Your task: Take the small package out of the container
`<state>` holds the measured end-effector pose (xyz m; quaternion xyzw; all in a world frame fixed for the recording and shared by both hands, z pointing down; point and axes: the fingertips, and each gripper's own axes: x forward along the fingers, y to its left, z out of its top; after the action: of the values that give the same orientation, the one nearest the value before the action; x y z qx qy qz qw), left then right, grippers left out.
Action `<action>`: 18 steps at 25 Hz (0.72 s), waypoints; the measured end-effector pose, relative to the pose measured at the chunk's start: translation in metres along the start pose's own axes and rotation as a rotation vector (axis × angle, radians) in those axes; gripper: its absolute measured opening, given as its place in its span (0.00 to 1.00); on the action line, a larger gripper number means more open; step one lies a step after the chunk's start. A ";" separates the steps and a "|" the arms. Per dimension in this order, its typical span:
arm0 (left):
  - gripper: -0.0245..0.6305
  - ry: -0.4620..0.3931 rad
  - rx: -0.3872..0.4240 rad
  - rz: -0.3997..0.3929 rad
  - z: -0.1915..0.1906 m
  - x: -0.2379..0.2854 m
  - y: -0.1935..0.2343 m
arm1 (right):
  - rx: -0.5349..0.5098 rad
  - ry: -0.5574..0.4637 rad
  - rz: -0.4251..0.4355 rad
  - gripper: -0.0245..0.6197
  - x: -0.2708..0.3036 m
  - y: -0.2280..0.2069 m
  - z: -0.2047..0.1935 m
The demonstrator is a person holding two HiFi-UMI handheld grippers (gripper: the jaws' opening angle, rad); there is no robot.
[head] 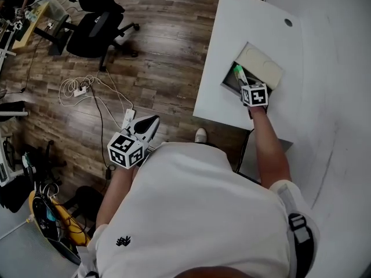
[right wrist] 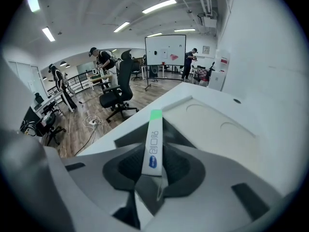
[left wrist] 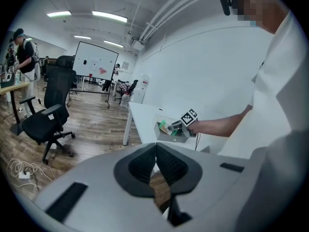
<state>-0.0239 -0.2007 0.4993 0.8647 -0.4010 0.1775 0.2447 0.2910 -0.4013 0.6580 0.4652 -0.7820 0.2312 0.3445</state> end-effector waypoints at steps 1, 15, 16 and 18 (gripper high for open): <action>0.05 -0.003 0.004 -0.006 0.000 0.000 0.000 | 0.006 -0.010 -0.005 0.19 -0.004 -0.001 0.004; 0.05 -0.019 0.041 -0.131 -0.011 -0.015 -0.002 | 0.000 -0.119 -0.079 0.19 -0.093 0.033 0.024; 0.05 -0.018 0.046 -0.143 -0.011 -0.017 -0.002 | -0.001 -0.128 -0.083 0.19 -0.100 0.039 0.025; 0.05 -0.015 0.055 -0.164 -0.013 -0.021 -0.001 | 0.000 -0.142 -0.088 0.19 -0.112 0.052 0.027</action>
<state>-0.0375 -0.1806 0.4990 0.9024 -0.3257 0.1612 0.2315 0.2735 -0.3316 0.5539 0.5143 -0.7833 0.1820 0.2980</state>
